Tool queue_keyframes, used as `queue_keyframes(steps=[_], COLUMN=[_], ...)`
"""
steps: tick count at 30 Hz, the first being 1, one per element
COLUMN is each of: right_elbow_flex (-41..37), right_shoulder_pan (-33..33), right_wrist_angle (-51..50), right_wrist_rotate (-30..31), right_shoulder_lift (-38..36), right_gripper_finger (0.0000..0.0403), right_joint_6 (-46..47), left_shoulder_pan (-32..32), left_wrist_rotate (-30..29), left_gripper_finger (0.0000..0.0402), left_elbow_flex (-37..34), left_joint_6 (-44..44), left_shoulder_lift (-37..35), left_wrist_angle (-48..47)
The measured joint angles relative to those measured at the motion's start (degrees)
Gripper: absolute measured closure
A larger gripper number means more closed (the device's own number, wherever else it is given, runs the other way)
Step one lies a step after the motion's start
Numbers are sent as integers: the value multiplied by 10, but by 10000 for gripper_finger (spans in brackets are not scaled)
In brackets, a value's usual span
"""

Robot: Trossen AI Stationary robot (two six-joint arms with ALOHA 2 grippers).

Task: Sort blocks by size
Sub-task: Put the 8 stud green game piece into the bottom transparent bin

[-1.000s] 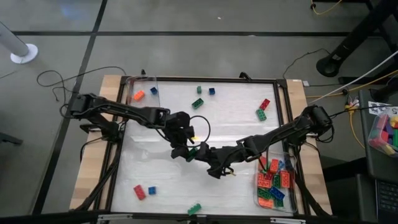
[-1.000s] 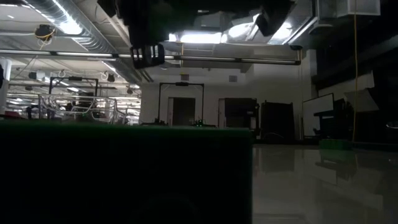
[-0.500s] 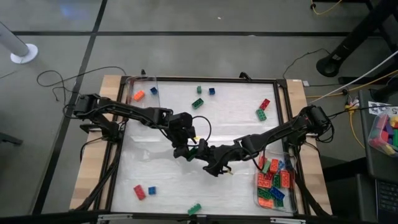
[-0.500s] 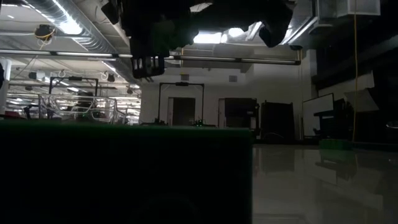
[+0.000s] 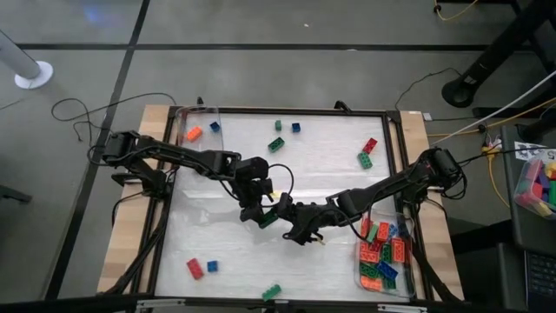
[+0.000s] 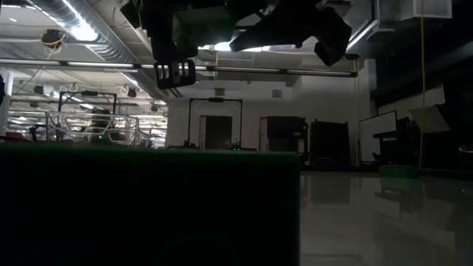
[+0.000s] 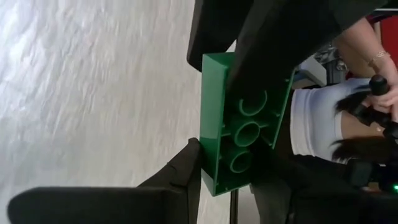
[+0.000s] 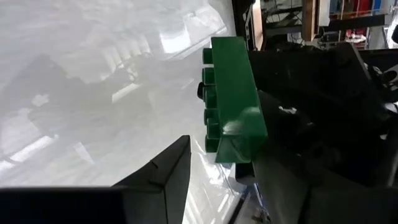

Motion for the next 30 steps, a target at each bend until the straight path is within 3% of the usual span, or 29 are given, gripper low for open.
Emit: queue_keyframes(steps=[5, 11, 19, 30], right_elbow_flex=[0, 0, 0, 0], right_shoulder_pan=[-1, -8, -7, -6], right_wrist_angle=[8, 13, 10, -44], right_wrist_rotate=[-42, -47, -48, -44], right_shoulder_lift=[0, 3, 7, 6], right_gripper_finger=[233, 238, 310, 291], right_joint_6=[1, 16, 39, 146], left_shoulder_pan=[0, 0, -6, 7], left_wrist_rotate=[-4, -7, -34, -65], left_gripper_finger=[302, 292, 273, 223], left_elbow_flex=[0, 0, 0, 1], left_joint_6=[17, 22, 62, 110], left_shoulder_lift=[0, 0, -1, -1], left_wrist_angle=[4, 31, 28, -12])
